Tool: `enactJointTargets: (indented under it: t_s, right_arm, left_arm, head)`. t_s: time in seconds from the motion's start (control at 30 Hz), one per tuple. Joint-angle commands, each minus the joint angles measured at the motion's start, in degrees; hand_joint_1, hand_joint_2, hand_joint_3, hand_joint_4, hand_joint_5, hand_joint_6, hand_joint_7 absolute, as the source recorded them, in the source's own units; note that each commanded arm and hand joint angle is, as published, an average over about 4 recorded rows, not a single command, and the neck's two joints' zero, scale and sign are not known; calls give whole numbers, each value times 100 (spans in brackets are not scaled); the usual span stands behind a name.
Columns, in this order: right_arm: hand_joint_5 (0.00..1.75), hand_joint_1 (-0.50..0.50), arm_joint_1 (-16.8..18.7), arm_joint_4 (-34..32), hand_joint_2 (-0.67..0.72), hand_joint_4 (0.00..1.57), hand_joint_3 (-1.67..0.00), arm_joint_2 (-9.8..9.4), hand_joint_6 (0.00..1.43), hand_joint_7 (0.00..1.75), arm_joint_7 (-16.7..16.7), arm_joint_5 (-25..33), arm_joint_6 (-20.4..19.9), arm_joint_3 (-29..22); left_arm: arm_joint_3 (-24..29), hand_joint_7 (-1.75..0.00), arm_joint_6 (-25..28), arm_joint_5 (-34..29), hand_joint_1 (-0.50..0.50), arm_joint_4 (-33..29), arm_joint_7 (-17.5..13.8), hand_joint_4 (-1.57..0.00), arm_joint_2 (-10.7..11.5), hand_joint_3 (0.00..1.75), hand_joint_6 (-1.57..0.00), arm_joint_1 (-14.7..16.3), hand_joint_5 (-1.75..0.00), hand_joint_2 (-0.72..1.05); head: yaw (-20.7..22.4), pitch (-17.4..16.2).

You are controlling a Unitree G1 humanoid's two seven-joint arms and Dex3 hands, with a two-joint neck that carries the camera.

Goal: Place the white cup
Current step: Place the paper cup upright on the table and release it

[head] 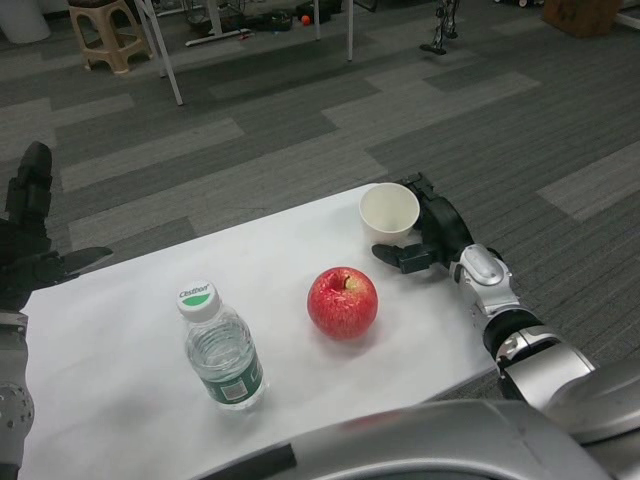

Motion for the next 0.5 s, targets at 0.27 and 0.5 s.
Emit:
enactJointTargets:
  t_s: [0.27, 0.5]
  right_arm:
    - [107, 19, 14, 28, -60, 0, -143, 35, 0, 131, -12, 16, -81, -58]
    - [58, 1, -10, 70, -54, 0, -119, -4, 0, 98, 54, 16, -81, 10]
  left_arm:
    - [48, 0, -13, 19, -50, 17, -7, 0, 37, 9, 0, 22, -21, 16]
    - [61, -2, -13, 19, -50, 83, -14, 0, 41, 9, 0, 18, -21, 16]
  head:
    - [12, -29]
    - [1, -34]
